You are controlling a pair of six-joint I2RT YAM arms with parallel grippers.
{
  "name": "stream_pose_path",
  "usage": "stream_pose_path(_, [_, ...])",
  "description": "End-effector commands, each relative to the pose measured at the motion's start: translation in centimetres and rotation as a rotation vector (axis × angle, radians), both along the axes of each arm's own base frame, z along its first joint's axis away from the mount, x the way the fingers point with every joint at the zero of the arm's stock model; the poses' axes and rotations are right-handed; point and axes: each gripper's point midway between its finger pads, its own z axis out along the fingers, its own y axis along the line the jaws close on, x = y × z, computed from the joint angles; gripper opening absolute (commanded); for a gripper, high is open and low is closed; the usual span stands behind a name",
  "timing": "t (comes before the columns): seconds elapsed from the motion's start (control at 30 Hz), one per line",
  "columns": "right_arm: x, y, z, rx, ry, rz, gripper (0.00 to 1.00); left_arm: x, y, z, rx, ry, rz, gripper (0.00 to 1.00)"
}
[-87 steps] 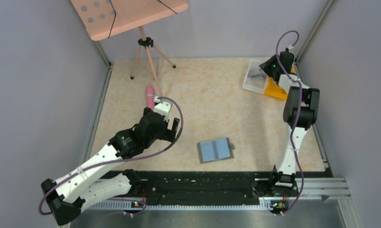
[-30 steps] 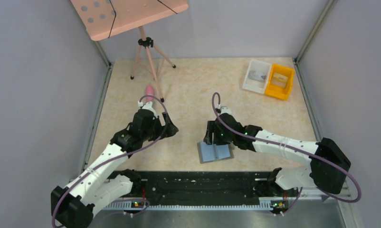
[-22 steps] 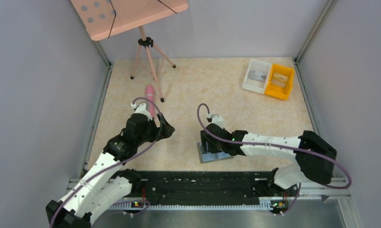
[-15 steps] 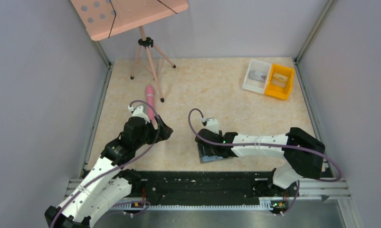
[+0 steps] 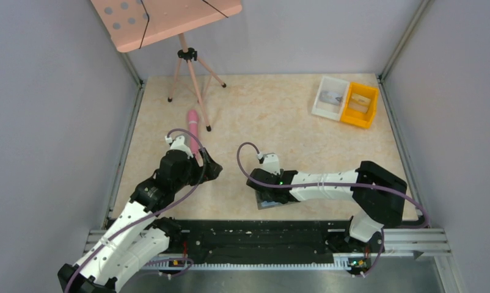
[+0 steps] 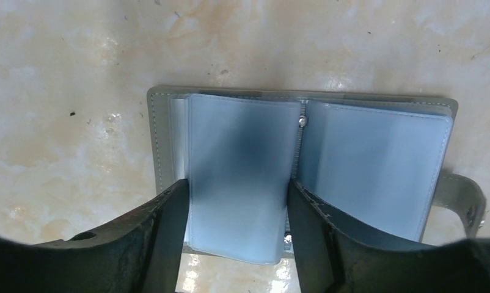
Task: Take the credit cards out of the card holder
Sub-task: Remove the credit card from the card holder.
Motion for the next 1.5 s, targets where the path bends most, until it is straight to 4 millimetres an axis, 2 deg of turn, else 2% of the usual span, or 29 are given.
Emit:
stream_pose_path(0.0, [0.1,1.1,0.3,0.004,-0.014,0.006,0.54,0.5,0.1,0.2,0.006,-0.012,0.012,0.93])
stream_pose_path(0.13, [0.2,1.7,1.1,0.050,-0.021,0.015,0.43,0.3,0.1,-0.1,0.001,-0.007,0.008,0.92])
stream_pose_path(0.3, [-0.2,3.1,2.5,0.167,-0.021,0.041,0.39,0.3,-0.1,0.1,-0.008,-0.011,0.002,0.93])
stream_pose_path(0.47, [-0.5,3.4,3.0,0.233,-0.021,0.032,0.35,0.3,-0.8,-0.1,-0.031,-0.001,-0.020,0.91])
stream_pose_path(0.6, [-0.4,3.4,3.5,0.291,-0.037,0.030,0.31,-0.3,-2.5,-0.5,-0.088,0.015,-0.102,0.88])
stream_pose_path(0.8, [-0.6,3.5,3.2,0.453,-0.007,0.027,0.27,-1.6,-6.2,-0.8,-0.221,0.068,-0.289,0.82])
stream_pose_path(0.97, [-0.3,3.3,3.9,0.546,-0.018,0.016,0.27,-1.9,-7.8,-2.9,-0.292,0.170,-0.319,0.71])
stream_pose_path(1.23, [-0.2,3.1,4.7,0.676,-0.005,-0.004,0.26,-1.6,-9.9,-4.4,-0.382,0.210,-0.359,0.45])
stream_pose_path(1.47, [-0.2,3.3,4.6,0.719,0.010,-0.011,0.26,-1.9,-11.5,-5.6,-0.389,0.261,-0.393,0.32])
